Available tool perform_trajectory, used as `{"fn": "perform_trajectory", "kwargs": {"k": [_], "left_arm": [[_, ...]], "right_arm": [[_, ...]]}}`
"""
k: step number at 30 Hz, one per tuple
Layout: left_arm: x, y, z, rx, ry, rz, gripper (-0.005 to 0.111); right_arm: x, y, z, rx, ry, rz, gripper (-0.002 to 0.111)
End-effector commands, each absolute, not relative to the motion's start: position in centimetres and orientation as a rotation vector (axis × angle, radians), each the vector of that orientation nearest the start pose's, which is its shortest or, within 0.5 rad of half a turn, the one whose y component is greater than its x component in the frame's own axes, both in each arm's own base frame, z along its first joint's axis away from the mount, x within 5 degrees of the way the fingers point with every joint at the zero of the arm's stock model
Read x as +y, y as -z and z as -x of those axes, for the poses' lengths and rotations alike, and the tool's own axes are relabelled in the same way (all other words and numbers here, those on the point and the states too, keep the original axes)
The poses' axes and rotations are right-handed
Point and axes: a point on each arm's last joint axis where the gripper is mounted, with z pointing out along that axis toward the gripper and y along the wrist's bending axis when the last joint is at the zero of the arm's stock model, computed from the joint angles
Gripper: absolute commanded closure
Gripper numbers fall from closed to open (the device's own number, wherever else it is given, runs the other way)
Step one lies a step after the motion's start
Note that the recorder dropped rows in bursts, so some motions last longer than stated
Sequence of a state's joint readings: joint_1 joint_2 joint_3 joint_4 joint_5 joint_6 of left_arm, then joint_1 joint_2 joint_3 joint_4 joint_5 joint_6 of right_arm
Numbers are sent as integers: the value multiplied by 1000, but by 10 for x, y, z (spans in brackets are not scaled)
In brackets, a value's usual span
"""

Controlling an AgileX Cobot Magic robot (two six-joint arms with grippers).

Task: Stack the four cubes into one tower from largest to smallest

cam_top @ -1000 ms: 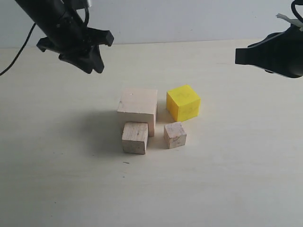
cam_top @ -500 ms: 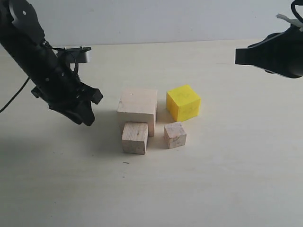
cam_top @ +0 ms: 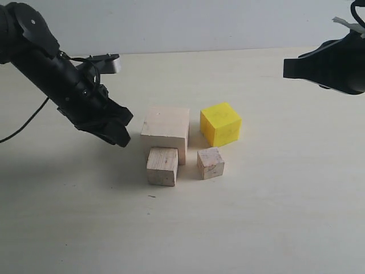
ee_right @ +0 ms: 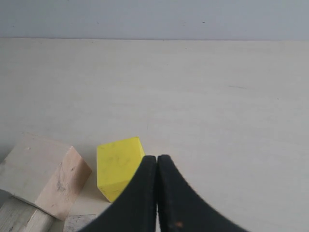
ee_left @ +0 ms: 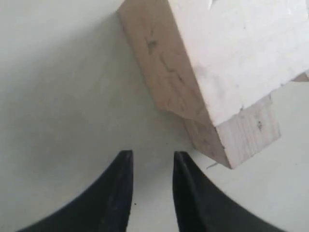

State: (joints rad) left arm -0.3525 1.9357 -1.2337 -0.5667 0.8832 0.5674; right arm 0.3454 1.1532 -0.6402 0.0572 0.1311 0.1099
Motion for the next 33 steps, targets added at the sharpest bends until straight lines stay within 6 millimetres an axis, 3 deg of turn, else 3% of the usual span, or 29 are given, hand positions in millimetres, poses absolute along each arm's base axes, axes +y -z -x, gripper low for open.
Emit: {"fn": "perform_trajectory", "kwargs": {"k": [1, 33], "left_arm": [[-166, -153, -334, 2817, 728, -853, 77], [-172, -156, -343, 2724, 767, -802, 77]], "right_arm": [[81, -268, -222, 2120, -311, 201, 108], [81, -268, -222, 2120, -311, 201, 108]]}}
